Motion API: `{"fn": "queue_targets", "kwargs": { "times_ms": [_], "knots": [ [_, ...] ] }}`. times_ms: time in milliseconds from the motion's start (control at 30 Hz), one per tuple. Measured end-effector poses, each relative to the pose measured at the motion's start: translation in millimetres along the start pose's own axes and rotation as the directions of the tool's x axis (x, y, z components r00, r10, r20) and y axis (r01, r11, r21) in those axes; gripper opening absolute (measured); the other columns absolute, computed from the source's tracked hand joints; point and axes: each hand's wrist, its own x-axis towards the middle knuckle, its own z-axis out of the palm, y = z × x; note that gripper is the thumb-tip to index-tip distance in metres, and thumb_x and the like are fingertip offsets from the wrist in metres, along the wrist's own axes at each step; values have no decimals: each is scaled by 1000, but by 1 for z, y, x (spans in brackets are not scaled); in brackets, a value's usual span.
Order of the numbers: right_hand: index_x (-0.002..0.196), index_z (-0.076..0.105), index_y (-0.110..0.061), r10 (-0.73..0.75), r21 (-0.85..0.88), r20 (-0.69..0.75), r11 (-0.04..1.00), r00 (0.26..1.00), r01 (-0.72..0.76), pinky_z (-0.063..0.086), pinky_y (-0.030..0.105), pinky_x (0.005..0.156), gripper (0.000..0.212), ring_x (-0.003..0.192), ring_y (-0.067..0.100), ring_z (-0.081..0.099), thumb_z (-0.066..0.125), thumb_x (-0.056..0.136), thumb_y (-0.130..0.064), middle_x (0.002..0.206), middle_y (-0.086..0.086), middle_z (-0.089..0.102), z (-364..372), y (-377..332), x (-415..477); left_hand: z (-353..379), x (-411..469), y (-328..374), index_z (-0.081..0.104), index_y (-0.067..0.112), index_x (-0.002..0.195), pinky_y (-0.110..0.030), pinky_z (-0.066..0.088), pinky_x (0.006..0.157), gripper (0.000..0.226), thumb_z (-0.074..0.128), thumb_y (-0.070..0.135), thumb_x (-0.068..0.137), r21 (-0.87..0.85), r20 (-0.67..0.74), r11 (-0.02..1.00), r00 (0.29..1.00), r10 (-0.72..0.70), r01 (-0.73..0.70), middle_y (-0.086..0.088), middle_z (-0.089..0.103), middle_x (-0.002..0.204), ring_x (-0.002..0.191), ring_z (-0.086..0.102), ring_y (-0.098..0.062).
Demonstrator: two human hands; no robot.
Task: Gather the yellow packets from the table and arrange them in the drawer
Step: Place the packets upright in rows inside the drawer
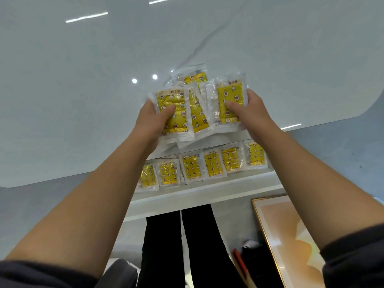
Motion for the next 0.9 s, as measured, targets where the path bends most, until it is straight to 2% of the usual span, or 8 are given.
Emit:
{"fn": "queue_targets", "kwargs": {
  "times_ms": [100, 267, 300, 367, 433, 600, 733, 900],
  "knots": [
    [137, 44, -25, 37, 0, 91, 999, 995, -37, 45, 51, 102, 84, 123, 23, 55, 76, 65, -56, 136, 0, 56, 10, 8, -9, -4, -5, -3, 50, 13, 120, -38, 59, 76, 30, 61, 11, 91, -64, 44, 998, 999, 25, -22, -6, 68, 110, 92, 71, -20],
    [140, 39, -32, 58, 64, 186, 995, 981, -71, 42, 52, 105, 99, 128, 22, 51, 78, 56, -66, 142, -2, 50, 40, 14, -24, -14, -13, -19, 35, 23, 134, -38, 60, 73, 62, 70, 9, 84, -65, 6, 998, 1000, 7, -7, -7, 59, 120, 96, 68, -23],
    [140, 38, -33, 58, 72, 197, 995, 979, -73, 42, 52, 105, 97, 129, 23, 50, 78, 58, -65, 143, -1, 49, 47, 15, -27, -18, -16, -23, 29, 26, 140, -39, 60, 72, 73, 71, 8, 83, -92, -1, 996, 1000, -15, 15, -6, 57, 123, 97, 68, -24],
    [137, 40, -29, 35, 109, 206, 992, 978, -59, 46, 50, 102, 74, 121, 21, 57, 78, 74, -41, 134, 0, 56, 62, 14, -35, -25, -22, -29, 17, 30, 149, -43, 60, 74, 91, 73, 9, 81, -138, -5, 988, 998, -66, 65, -4, 52, 126, 99, 67, -26],
    [135, 41, -26, 32, 118, 225, 991, 974, -59, 48, 47, 100, 64, 114, 19, 62, 73, 80, -26, 127, -1, 60, 75, 18, -44, -36, -29, -38, 17, 26, 150, -46, 59, 77, 92, 74, 9, 80, -151, -8, 984, 995, -101, 99, -4, 54, 125, 99, 67, -26],
    [109, 62, -19, 108, 126, 303, 980, 947, -152, 51, 47, 97, 23, 101, 23, 68, 66, 87, -12, 108, 5, 71, 108, 29, -75, -76, -41, -67, 57, 11, 121, -45, 58, 79, 43, 73, 9, 82, -63, 65, 993, 993, -95, 99, -9, 71, 107, 91, 71, -25],
    [107, 65, -23, 115, 26, 324, 991, 939, -130, 54, 38, 91, 25, 97, 15, 70, 72, 83, -25, 104, -2, 74, 145, 50, -104, -115, -47, -104, 54, 12, 118, -42, 57, 81, 39, 72, 14, 83, 101, 117, 989, 986, -121, 109, -7, 68, 110, 95, 69, -23],
    [108, 64, -20, 183, -75, 247, 983, 952, -169, 55, 36, 89, 32, 93, 13, 69, 77, 79, -16, 101, -3, 72, 214, 103, -119, -168, -38, -172, 47, 15, 118, -30, 55, 71, 41, 70, 12, 85, 241, 5, 963, 993, -121, 116, -2, 62, 112, 92, 64, -16]
  ]
}}
